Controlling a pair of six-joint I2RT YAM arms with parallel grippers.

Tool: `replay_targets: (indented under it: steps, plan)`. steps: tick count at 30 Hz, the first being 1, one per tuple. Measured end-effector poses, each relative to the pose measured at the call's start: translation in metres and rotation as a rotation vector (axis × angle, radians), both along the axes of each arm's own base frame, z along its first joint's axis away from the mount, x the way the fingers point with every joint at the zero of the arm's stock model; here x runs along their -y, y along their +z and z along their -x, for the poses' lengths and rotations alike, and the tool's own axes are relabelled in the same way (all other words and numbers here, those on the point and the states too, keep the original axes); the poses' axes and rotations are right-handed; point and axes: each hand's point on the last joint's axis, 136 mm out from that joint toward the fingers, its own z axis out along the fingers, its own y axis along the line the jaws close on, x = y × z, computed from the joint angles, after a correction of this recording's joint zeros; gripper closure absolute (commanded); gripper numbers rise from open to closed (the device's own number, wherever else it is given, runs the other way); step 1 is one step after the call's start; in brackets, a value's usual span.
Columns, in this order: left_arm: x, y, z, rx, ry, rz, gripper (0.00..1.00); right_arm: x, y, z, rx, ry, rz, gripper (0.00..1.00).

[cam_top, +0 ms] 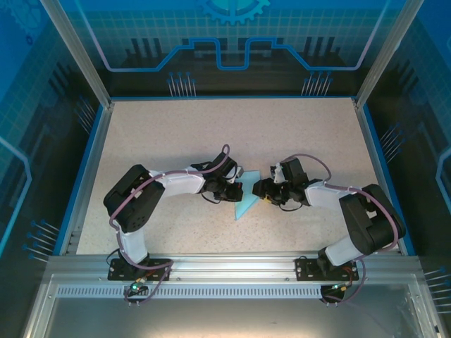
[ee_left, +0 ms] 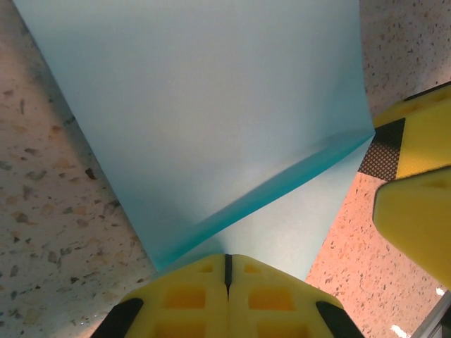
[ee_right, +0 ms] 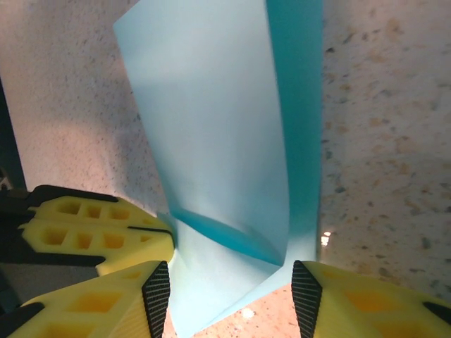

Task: Fold a paper plane with a square sheet of paper (pick it up from the middle)
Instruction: Fourth fold the wing at the center of the table.

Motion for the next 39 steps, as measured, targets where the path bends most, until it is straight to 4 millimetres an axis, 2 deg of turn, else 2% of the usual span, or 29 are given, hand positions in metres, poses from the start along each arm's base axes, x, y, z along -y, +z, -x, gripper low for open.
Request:
replay_targets:
  steps: [6,15,18,24,29,35,39]
  plan:
    - [-0.002,-0.002,0.0,0.004,0.004,-0.005,0.95,-0.003,-0.005,-0.004,-0.02,-0.016,-0.007,0.58]
    - [-0.002,-0.003,0.0,0.005,0.004,-0.004,0.94,-0.027,0.006,-0.01,0.014,0.074,-0.059,0.61]
    - [-0.002,-0.003,0.0,0.004,0.007,-0.004,0.94,-0.028,0.004,-0.007,0.02,0.103,-0.054,0.62]
    - [-0.006,-0.008,0.001,-0.006,0.029,-0.017,0.92,-0.028,0.002,-0.004,0.037,0.148,-0.033,0.72]
    - [-0.01,-0.006,0.005,-0.003,0.035,-0.017,0.87,-0.028,0.002,-0.005,0.041,0.172,-0.018,0.81]
    - [-0.012,0.01,0.008,0.037,0.043,0.0,0.71,-0.026,-0.002,-0.003,0.024,0.167,0.006,0.9]
    - [-0.009,0.02,0.016,0.082,0.033,-0.012,0.62,-0.027,-0.006,0.001,0.008,0.159,0.028,0.92]
